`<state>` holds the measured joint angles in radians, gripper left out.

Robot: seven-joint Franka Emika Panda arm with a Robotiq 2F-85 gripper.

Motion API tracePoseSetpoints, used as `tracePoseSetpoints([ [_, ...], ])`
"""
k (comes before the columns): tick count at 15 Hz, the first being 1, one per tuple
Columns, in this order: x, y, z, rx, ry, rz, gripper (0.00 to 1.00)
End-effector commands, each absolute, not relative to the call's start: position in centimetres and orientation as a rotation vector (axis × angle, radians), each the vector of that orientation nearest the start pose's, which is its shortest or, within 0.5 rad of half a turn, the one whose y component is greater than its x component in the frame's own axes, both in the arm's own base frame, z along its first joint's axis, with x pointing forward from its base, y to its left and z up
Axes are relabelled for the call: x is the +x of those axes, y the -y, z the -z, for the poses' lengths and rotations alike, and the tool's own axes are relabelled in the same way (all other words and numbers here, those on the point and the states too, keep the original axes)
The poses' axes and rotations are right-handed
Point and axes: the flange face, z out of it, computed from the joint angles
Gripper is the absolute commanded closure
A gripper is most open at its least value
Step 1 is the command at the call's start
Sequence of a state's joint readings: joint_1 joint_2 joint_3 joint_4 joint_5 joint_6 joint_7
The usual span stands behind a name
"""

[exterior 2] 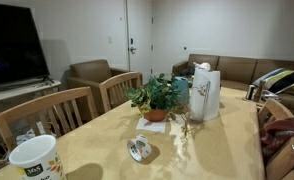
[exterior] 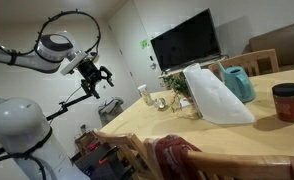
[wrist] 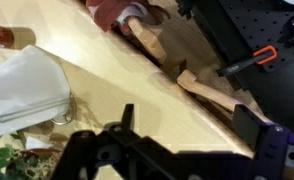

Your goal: Push the tape on the table

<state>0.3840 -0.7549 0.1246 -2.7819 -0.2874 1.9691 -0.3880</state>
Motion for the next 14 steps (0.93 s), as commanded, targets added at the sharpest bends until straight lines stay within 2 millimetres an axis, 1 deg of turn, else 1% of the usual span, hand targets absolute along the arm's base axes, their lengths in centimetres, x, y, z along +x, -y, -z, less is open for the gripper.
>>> tracePoseSetpoints([
  [1,27.6,-15.6,-40.5,-2.894,1.951,-0.108,0.00],
  [2,27.7,-14.5,-41.0,-2.981,1.811,-0.101,0.00],
  [3,27.6,-14.8,-40.8,-2.970,1.828,-0.109,0.00],
  [6,27.6,-14.7,-40.8,-2.976,1.820,-0.111,0.00],
  [7,28.2,-14.1,-41.4,-2.948,1.798,-0.051,0.00],
  [8,28.6,-14.1,-41.4,-2.825,1.874,-0.020,0.00],
  [11,29.3,-14.4,-41.3,-2.625,2.063,0.019,0.00],
  [14,29.0,-15.3,-40.7,-2.409,2.220,0.005,0.00],
])
